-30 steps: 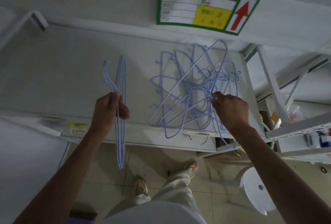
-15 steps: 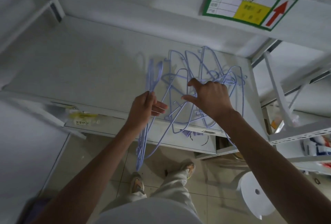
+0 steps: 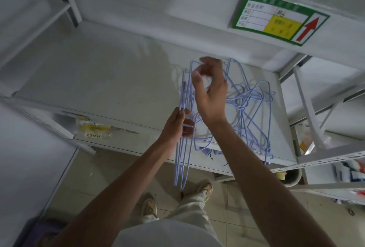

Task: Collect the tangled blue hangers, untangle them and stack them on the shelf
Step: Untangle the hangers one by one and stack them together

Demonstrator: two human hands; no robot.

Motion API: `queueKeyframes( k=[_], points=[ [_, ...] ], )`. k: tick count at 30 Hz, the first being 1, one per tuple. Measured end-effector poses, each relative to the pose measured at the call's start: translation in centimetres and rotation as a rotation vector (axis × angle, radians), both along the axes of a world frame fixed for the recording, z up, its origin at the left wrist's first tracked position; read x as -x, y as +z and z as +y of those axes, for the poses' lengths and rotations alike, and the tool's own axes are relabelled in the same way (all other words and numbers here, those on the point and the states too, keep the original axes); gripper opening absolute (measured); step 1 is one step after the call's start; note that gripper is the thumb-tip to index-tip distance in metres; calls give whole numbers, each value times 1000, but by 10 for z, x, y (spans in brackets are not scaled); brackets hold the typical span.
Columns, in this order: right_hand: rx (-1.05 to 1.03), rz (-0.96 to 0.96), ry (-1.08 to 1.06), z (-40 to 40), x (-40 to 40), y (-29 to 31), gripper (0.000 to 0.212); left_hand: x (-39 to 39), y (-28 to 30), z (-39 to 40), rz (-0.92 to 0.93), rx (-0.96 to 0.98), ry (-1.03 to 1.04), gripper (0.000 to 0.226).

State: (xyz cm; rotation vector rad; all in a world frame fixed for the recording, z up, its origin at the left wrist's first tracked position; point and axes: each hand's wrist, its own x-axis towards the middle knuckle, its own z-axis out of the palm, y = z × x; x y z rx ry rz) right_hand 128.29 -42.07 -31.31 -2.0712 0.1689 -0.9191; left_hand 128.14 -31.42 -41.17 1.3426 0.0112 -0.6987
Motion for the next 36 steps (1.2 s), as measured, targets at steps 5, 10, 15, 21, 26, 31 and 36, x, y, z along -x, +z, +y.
queueKeyframes(
  k=[5, 10, 15, 21, 26, 31, 36],
  points=[
    [-421, 259, 112, 18, 11, -20, 76, 2, 7, -8, -19, 55, -6, 34],
    [-554, 444, 119, 16, 33, -39, 91, 0, 15, -11, -92, -32, -94, 44],
    [-560, 458, 158, -2, 44, -39, 65, -5, 11, -19, -21, -20, -99, 35],
    [-568, 433, 313, -22, 47, -32, 35, -10, 0, -10, 26, 46, -202, 38],
    [-472, 402, 393, -32, 34, -15, 33, -7, 2, -2, -119, -30, -358, 32],
    [-462, 535, 604, -44, 31, -2, 38, -7, 5, 2, -70, -1, -385, 27],
    [-597, 520, 586, -76, 48, 0, 41, -11, 11, 0, -64, -4, -365, 27]
  ],
)
